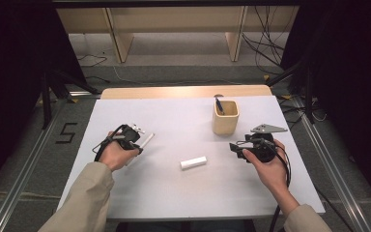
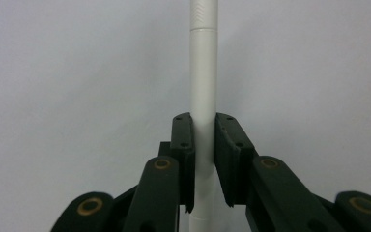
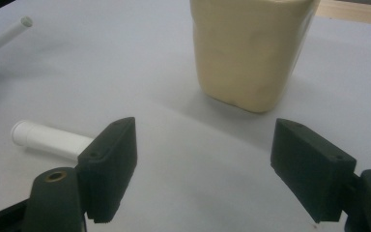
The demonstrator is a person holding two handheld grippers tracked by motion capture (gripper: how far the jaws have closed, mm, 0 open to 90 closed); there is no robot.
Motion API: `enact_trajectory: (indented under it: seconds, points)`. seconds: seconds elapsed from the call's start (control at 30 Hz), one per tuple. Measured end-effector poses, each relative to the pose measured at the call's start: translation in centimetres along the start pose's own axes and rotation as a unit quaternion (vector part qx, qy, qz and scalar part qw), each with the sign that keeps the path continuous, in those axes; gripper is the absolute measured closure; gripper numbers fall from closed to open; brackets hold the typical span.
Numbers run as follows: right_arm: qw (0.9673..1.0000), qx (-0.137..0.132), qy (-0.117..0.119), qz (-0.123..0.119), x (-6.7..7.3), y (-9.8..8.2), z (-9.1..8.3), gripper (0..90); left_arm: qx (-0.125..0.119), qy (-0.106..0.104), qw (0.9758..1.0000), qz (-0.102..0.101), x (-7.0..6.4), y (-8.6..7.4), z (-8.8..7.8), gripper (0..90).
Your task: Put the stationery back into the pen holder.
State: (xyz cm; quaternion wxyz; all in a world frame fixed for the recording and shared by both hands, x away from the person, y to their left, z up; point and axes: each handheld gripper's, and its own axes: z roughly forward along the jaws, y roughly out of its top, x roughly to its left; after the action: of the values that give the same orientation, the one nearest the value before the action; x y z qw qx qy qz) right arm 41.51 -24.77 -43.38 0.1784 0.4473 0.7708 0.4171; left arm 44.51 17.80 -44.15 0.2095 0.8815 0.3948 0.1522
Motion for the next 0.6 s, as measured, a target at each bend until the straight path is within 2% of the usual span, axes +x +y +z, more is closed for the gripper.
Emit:
enact_trajectory:
  seconds: [0.23,0.43,0.6]
  points:
    - [1.0000,0.000,0.006,0.002,0.2,-0.1,0.2,23.3,-0.058,0.002,0.9983,-0.005,-0.9,0.0,-0.8,78.9]
    - [1.0000,0.003,0.009,0.002,0.3,-0.1,0.3,22.4,-0.094,0.003,0.9955,-0.008,-1.6,-0.4,-1.1,78.9]
    - [0.9999,0.004,0.012,0.002,0.4,-0.2,0.4,22.4,-0.114,0.005,0.9935,-0.005,-2.1,-0.5,-1.3,78.9]
